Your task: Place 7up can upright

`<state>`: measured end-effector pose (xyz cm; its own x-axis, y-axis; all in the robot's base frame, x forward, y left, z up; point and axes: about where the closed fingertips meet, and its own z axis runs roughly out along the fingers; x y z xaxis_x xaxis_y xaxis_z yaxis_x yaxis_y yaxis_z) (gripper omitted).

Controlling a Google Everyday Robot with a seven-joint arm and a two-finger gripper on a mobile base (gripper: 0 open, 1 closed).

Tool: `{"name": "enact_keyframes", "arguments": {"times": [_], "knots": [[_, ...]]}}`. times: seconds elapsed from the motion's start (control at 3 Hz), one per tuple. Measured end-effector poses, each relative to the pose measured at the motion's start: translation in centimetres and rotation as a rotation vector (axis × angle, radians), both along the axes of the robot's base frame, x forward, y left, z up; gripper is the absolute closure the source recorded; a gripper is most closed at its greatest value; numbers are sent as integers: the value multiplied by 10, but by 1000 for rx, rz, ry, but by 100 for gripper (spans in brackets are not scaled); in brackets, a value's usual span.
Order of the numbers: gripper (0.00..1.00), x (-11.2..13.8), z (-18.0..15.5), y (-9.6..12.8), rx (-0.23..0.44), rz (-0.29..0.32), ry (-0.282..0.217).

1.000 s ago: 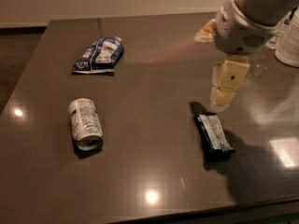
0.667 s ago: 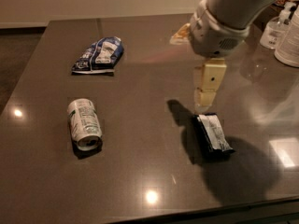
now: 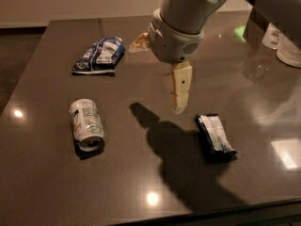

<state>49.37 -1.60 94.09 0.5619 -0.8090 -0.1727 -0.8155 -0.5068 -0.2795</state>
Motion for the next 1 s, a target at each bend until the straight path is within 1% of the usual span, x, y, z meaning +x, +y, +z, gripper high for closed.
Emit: {"name": "enact_keyframes", "arguments": {"times": [0.33, 0.67, 1.0], "knots": [[0, -11, -9, 36, -35, 152, -11], [0, -23, -23, 70, -89, 279, -18], [0, -41, -32, 118, -113, 457, -10]]}}
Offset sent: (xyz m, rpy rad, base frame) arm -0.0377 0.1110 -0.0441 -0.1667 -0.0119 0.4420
